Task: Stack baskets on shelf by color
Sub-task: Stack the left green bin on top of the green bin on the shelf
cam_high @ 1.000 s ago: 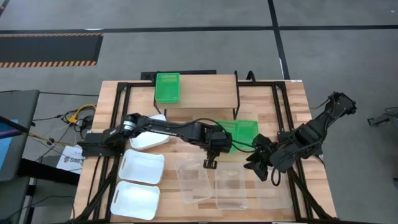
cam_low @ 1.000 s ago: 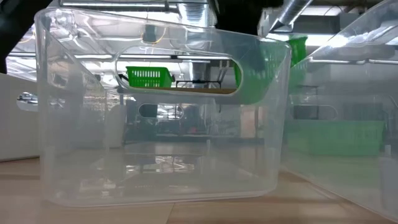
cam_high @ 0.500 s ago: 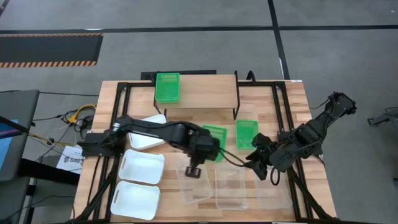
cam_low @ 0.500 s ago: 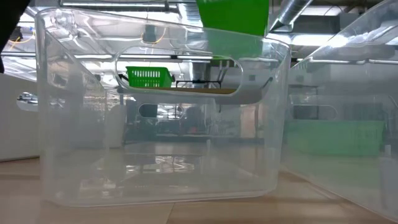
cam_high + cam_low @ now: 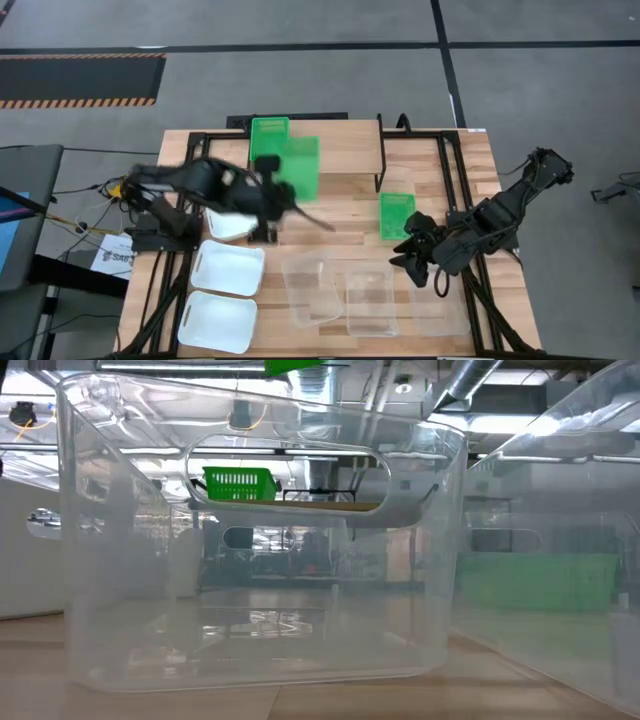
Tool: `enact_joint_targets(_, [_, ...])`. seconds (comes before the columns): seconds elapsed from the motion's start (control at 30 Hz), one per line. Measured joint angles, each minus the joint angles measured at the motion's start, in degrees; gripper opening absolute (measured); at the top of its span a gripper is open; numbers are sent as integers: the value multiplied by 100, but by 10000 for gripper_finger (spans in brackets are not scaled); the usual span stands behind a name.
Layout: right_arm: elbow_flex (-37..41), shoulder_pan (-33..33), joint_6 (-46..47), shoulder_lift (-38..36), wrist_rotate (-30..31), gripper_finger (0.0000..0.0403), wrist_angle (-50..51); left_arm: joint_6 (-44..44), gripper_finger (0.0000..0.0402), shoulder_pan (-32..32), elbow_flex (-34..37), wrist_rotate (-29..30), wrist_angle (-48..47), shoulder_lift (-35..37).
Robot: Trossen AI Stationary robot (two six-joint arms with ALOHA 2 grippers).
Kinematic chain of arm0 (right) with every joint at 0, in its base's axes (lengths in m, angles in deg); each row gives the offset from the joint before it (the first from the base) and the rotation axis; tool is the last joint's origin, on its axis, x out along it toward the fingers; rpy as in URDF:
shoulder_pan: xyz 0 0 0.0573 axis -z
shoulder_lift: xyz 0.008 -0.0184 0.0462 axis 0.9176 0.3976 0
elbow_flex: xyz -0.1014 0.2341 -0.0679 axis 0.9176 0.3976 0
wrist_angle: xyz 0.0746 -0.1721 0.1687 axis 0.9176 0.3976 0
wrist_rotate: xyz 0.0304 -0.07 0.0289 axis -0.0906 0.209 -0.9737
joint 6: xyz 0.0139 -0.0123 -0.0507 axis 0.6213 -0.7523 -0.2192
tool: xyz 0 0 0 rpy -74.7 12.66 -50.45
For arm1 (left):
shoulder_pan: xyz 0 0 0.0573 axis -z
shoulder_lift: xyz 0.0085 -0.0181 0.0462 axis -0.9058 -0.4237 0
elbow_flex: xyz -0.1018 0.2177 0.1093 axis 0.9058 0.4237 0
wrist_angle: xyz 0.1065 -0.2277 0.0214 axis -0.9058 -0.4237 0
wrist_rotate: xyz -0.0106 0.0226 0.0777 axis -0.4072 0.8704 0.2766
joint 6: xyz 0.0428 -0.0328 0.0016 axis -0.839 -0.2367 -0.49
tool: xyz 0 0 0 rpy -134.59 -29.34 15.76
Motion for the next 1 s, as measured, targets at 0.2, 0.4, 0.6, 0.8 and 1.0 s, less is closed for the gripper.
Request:
enact_joint_targets(0.2, [-1, 186, -247, 0, -4, 201, 0, -620, 0, -1305, 1632, -16, 552, 1271])
enact_joint_targets(0.4, [0, 344, -464, 0, -31, 201, -4, -1813, 0, -2416, 2968, -722, 1885, 1794])
enact_joint_targets(0.6, [-1, 447, -518, 0, -44, 201, -2, -2583, 0, -3204, 3315, -1076, 2019, 1515])
enact_joint_targets(0.8, [-2, 454, -533, 0, -55, 201, 0, -2856, 0, -3791, 3316, -1429, 2034, 1294])
enact_joint_targets(1.0, [0, 454, -528, 0, -53, 201, 7, -2973, 0, -4027, 3314, -1694, 1859, 1296])
